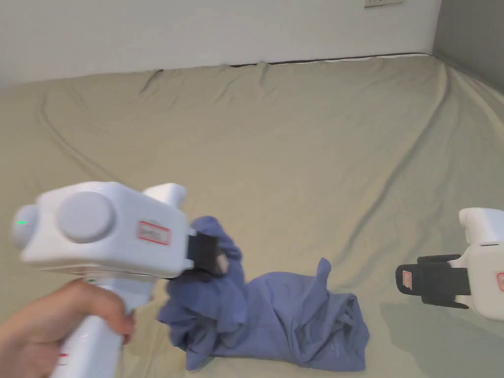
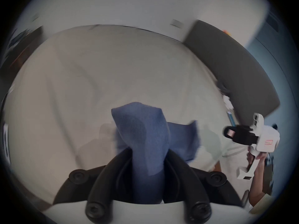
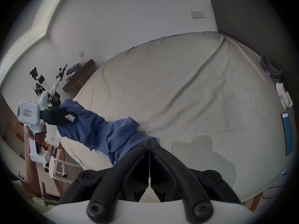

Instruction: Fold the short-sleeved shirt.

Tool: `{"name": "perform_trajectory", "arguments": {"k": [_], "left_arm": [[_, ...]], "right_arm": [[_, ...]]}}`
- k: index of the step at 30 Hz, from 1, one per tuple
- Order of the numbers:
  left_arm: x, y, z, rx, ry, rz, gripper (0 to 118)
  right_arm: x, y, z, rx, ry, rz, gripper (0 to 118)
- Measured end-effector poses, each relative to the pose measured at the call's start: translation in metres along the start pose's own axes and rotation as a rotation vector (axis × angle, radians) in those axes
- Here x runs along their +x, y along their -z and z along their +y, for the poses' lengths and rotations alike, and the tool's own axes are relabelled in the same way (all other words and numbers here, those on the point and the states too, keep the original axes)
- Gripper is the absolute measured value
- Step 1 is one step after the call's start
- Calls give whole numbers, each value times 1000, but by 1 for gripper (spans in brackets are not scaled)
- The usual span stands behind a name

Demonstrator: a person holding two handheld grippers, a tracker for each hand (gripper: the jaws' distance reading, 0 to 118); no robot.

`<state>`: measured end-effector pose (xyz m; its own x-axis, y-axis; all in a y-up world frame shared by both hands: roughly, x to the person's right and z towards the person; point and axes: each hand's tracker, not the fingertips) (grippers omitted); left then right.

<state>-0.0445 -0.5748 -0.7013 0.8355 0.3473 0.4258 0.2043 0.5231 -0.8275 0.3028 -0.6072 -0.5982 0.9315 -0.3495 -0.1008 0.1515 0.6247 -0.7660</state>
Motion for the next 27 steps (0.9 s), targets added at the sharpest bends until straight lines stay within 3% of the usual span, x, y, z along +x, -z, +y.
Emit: {"name": "perform_trajectory", "arguments": {"k": [3,6,7,8,9,10,11,15,18,20,21,22,23,24,25,27], "left_arm": [[26,66,3,-62,-132,-66,17],[43,128,-7,-90,-137,-22,19],[50,140,-11,-123,-119,0,27],[56,148,-14,-121,-95,-12,45],[62,149,-19,-99,-57,-66,82],[68,148,-18,-71,-33,-151,109],[72,144,-15,-95,-29,-198,118],[69,105,4,-145,-36,-211,118],[48,56,8,26,-90,-172,118],[35,29,8,120,-114,-58,118],[38,17,5,143,-99,0,113],[36,12,5,148,-53,42,87],[37,12,4,133,13,95,35],[41,14,2,108,61,148,1],[40,28,2,68,104,196,1],[42,34,-3,66,135,143,1]], "right_arm": [[3,1,-1,1,-14,-23,3],[6,-4,-8,17,9,-9,3],[8,-5,-9,14,20,-2,3],[11,-6,-10,21,29,-3,3],[13,-7,-10,25,37,-14,3],[15,-9,-10,23,40,-20,3],[18,-10,-10,23,45,-22,3],[25,-15,-10,36,74,-19,3],[22,-16,-8,41,66,-7,3],[19,-15,-5,41,49,-3,3],[17,-15,-3,40,44,-2,3],[14,-14,-2,38,36,1,3],[12,-14,-1,37,28,8,3],[11,-14,-1,36,20,16,3],[9,-14,-1,36,15,22,3],[7,-14,0,38,10,26,3]]}}
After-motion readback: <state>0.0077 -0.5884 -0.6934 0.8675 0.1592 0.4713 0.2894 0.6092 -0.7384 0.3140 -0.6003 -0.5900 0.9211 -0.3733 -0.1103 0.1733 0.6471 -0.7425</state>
